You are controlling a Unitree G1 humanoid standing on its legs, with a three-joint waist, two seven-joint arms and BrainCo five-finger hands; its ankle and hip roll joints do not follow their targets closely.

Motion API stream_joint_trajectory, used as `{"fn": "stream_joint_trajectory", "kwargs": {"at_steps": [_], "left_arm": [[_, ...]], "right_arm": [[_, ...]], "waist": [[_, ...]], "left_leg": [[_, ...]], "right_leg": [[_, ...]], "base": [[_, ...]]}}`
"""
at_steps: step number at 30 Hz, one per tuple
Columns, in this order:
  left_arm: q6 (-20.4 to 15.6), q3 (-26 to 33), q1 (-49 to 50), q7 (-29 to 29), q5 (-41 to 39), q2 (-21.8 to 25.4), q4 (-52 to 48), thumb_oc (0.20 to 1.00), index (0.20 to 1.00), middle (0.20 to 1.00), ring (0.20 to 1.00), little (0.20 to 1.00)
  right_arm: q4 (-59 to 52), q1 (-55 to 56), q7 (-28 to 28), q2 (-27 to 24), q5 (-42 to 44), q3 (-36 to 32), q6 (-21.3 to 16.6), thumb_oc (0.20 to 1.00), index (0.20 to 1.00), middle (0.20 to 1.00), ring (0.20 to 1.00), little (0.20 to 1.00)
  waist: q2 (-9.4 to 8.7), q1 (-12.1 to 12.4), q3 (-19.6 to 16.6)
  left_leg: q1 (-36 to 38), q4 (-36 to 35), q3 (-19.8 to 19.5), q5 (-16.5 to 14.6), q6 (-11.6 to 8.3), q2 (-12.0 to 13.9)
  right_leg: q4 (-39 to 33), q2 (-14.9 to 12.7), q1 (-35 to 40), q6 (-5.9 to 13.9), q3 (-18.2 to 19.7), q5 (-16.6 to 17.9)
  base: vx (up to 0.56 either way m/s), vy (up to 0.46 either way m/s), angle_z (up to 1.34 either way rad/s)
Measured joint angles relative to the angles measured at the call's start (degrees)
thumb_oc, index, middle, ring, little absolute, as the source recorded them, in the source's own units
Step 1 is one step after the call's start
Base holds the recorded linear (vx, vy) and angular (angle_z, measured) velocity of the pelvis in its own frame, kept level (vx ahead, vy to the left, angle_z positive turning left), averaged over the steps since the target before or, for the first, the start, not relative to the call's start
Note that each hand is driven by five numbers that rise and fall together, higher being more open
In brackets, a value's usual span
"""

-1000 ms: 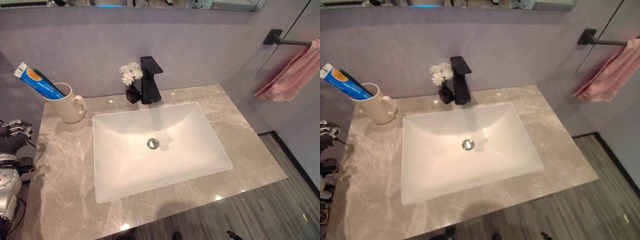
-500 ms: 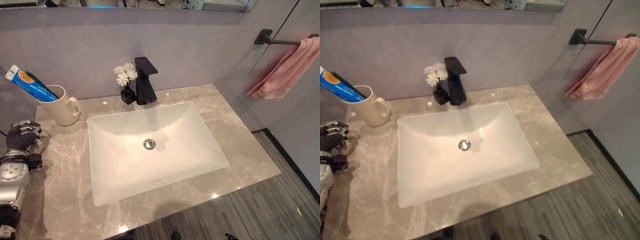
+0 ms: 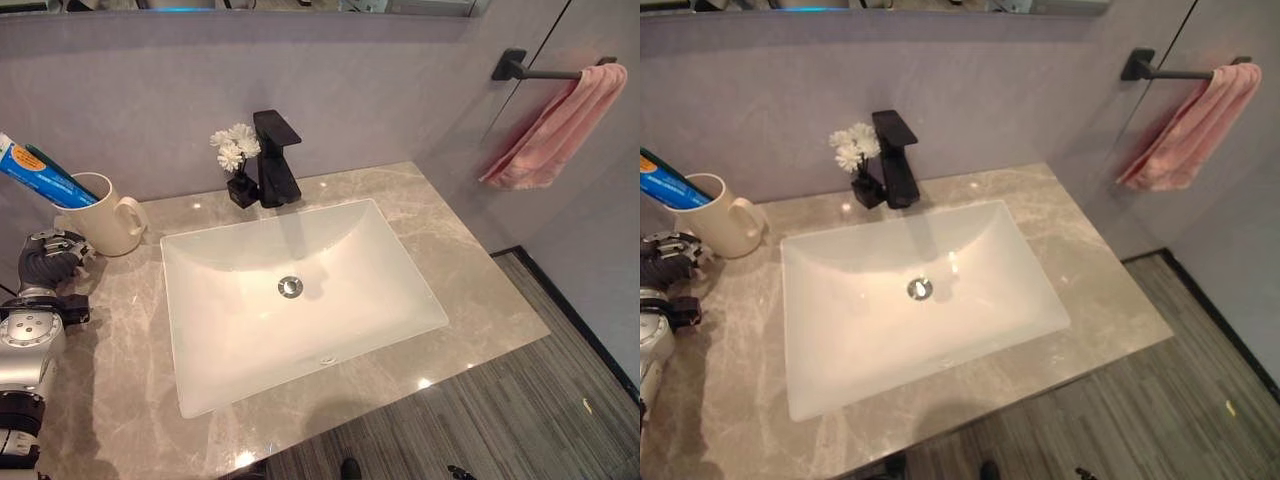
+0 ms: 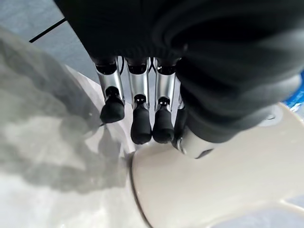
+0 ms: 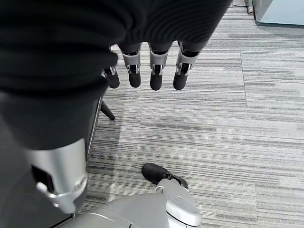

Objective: Put brush and paste in cup on sink, flatten towel.

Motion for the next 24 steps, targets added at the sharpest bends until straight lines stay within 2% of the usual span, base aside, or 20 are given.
{"fn": "stream_joint_trajectory", "kwargs": {"at_steps": [11, 18, 24], "left_arm": [[-0.6, 0.0, -6.2, 2.3, 1.7, 0.7, 2.0, 0.200, 0.200, 0.200, 0.200, 0.200], [-0.6, -2.4, -12.0, 3.3, 1.8, 2.5, 5.2, 0.200, 0.200, 0.200, 0.200, 0.200], [-0.7, -2.6, -14.1, 4.4, 2.2, 2.6, 5.6, 0.200, 0.200, 0.200, 0.200, 0.200]], "right_arm": [[-0.5, -0.8, 0.0, 0.0, 0.5, 0.0, -0.1, 1.000, 1.000, 1.000, 1.000, 1.000], [-0.7, -0.9, 0.0, 0.0, 1.7, 0.1, -0.3, 1.000, 1.000, 1.000, 1.000, 1.000], [-1.2, -1.2, 0.0, 0.0, 1.7, 0.2, -0.5, 1.000, 1.000, 1.000, 1.000, 1.000]], "waist": [[-1.34, -0.1, 2.4], [-2.60, -0.9, 3.0], [-2.61, -1.5, 4.5]], "left_leg": [[-1.9, 0.3, 0.0, 0.2, -0.20, 0.1], [-2.6, 0.3, 0.2, 0.3, -0.35, 0.1], [-2.8, 0.3, 0.6, 0.2, -0.19, 0.3]], "right_leg": [[0.3, 0.1, -2.0, 0.16, 0.1, 0.5], [0.3, 0.5, -2.8, 0.74, 0.1, 1.2], [0.4, 0.6, -3.4, 0.67, 0.1, 1.5]], "base": [[-0.01, -0.006, 0.00], [-0.01, 0.001, -0.01], [-0.02, -0.009, -0.06]]}}
